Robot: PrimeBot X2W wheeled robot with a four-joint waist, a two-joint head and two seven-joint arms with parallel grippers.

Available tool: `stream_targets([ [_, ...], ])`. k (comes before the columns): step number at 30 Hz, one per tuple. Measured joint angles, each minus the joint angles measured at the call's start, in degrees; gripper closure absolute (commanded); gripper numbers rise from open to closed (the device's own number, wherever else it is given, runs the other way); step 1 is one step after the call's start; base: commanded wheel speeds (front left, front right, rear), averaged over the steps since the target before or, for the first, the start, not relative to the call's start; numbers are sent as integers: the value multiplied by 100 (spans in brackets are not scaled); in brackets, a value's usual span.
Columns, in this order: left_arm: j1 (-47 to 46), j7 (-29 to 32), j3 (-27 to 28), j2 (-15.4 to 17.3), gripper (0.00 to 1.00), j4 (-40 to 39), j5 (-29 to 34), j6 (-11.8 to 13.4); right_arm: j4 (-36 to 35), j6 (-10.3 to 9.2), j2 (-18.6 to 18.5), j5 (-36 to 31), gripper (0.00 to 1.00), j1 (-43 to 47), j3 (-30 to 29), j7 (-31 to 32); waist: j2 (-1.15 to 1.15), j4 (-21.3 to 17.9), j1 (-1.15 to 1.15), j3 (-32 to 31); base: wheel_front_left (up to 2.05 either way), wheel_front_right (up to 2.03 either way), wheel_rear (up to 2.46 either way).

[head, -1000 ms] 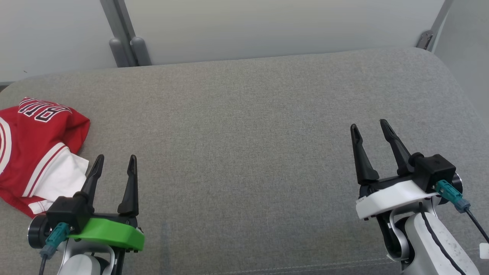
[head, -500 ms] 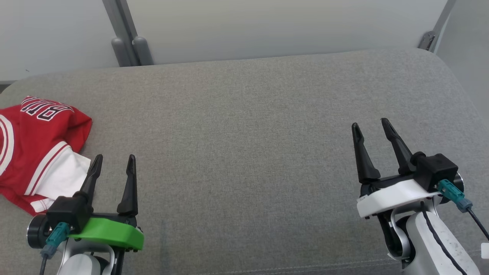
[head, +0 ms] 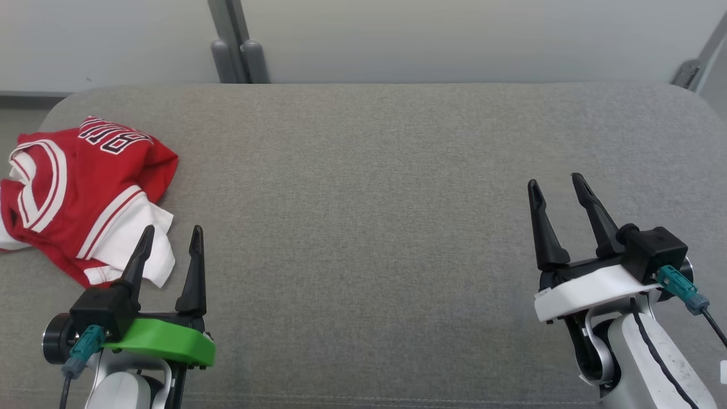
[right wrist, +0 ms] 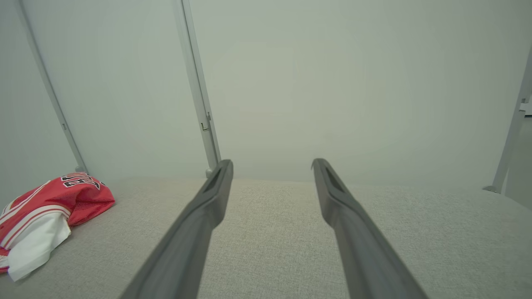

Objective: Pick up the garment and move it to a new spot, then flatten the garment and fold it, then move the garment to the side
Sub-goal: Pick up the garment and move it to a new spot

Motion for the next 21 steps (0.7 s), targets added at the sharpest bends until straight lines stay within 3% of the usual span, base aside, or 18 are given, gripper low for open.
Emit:
stream_targets([
  [21,-6,-1,175,-119,0,127,4,-57,74,322,140,2,0,12,31,0,0,1236,0,11,0,0,0],
])
